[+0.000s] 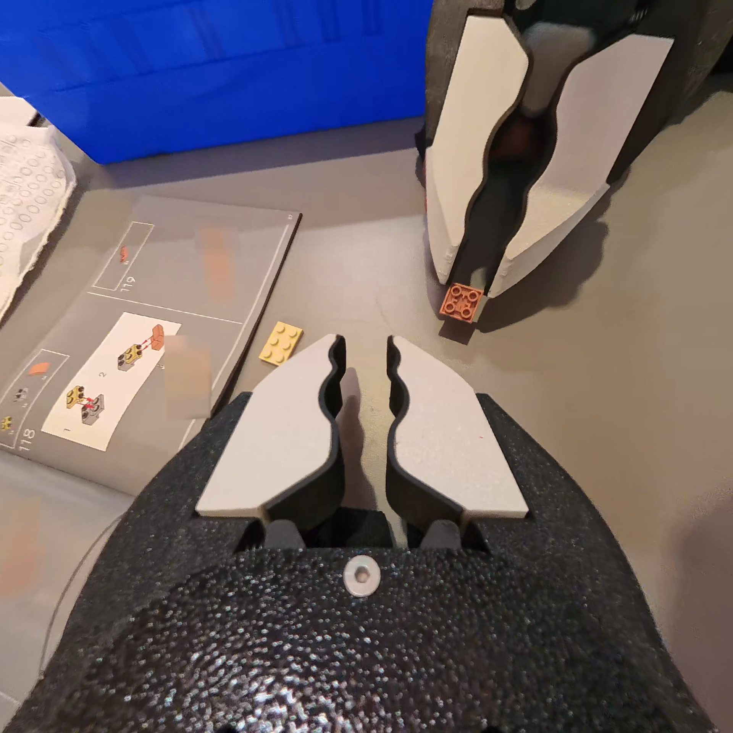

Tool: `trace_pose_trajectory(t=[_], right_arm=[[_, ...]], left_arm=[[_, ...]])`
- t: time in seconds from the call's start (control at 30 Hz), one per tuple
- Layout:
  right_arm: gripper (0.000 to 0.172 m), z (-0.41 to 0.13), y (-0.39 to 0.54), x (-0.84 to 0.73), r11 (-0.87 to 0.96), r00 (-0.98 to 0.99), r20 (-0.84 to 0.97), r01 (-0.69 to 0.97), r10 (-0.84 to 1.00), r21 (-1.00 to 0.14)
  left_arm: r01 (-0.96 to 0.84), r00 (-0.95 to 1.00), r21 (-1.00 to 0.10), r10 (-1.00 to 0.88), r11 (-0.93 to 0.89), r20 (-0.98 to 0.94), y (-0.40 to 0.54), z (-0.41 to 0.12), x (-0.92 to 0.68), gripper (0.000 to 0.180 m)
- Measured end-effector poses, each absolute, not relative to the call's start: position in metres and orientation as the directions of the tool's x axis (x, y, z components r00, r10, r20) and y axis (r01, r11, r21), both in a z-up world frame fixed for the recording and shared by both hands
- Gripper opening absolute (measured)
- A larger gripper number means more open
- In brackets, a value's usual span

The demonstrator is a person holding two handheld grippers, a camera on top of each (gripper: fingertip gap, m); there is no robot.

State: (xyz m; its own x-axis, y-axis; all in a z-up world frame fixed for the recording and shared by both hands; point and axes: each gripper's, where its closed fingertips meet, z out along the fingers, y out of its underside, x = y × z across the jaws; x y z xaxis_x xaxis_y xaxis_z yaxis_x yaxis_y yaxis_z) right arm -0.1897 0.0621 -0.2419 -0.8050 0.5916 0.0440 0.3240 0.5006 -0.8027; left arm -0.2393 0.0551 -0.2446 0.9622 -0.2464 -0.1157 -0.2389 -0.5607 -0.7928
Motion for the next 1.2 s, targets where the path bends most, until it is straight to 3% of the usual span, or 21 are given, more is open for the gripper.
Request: trace_pose_trajectory(t=[0.4,0.63,0.77,1.2], right_arm=[[0.016,-0.256,0.063,-0.190,0.536,-0.804,-0.011,0.406,0.594,-0.741],[0.016,-0.258,0.063,-0.190,0.541,-0.809,-0.020,0.411,0.587,-0.734],[0.016,-0.257,0.064,-0.191,0.525,-0.804,-0.041,0.425,0.593,-0.737],[0.016,-0.256,0.065,-0.194,0.511,-0.797,-0.054,0.436,0.601,-0.741]], left_arm=[[-0.130,0.980,-0.825,-0.198,-0.549,-0.022,0.056,-0.238,-0.250,0.023],[-0.339,0.938,-0.778,-0.248,-0.529,-0.240,0.057,-0.240,-0.267,0.035],[-0.310,0.945,-0.790,-0.261,-0.529,-0.196,0.066,-0.236,-0.274,0.036],[-0.300,0.936,-0.679,-0.343,-0.670,-0.076,0.074,-0.262,-0.284,0.031]])
